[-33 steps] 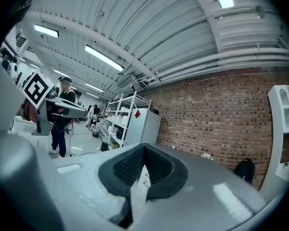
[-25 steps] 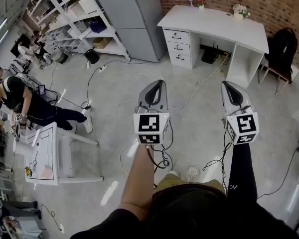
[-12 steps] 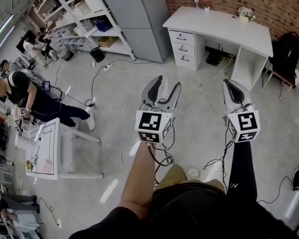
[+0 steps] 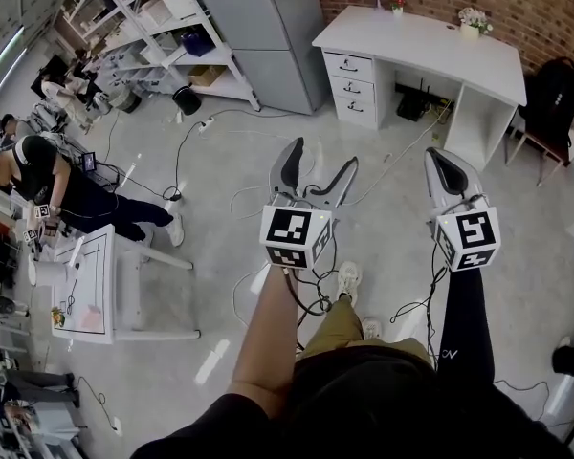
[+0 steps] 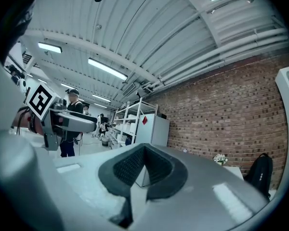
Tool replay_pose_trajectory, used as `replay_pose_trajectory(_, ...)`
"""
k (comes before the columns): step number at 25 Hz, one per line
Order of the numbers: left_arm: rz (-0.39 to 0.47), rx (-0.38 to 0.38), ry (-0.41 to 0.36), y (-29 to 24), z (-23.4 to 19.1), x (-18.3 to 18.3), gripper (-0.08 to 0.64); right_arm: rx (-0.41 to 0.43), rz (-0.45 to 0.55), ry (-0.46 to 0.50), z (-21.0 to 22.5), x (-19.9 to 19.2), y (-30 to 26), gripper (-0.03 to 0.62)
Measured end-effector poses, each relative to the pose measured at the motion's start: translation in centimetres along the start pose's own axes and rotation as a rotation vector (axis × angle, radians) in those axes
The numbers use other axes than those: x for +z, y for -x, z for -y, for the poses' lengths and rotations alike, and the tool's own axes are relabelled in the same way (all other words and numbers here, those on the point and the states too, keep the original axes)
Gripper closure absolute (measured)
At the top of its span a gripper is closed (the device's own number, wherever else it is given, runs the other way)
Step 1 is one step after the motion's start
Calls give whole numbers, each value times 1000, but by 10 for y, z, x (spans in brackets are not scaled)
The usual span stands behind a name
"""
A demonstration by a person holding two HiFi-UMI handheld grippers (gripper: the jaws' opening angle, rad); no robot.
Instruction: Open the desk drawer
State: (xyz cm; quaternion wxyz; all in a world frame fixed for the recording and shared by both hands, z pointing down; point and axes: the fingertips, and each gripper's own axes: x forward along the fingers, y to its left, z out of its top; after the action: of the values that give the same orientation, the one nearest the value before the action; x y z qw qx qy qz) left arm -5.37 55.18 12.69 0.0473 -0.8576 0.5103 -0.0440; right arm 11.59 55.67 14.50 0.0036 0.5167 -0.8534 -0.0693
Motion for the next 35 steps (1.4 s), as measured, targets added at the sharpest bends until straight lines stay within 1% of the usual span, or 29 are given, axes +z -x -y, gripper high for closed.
replay_pose_trajectory(5, 1, -10, -4, -11, -4, -3, 164, -16, -2, 0, 8, -2, -6, 594)
replay_pose_trajectory(11, 0, -35, -43, -32, -6, -6, 164, -18, -14, 6, 18, -8, -21, 594)
replay_pose_trajectory(15, 5, -39, -41, -42, -16, -7, 164, -23, -20, 9, 19, -10, -34, 594)
replay_pose_trajectory(18, 6, -46, -40, -54, -25, -6, 164, -16, 3, 24, 21, -4, -46, 594)
replay_pose_trajectory(24, 16, -50, -39, -93, -47, -5, 164, -14, 1, 29, 38, -7, -86, 594)
replay_pose_trajectory(35, 12, -55, -27, -174, -112, -18, 164, -21, 6, 35, 67, -21, -182, 593)
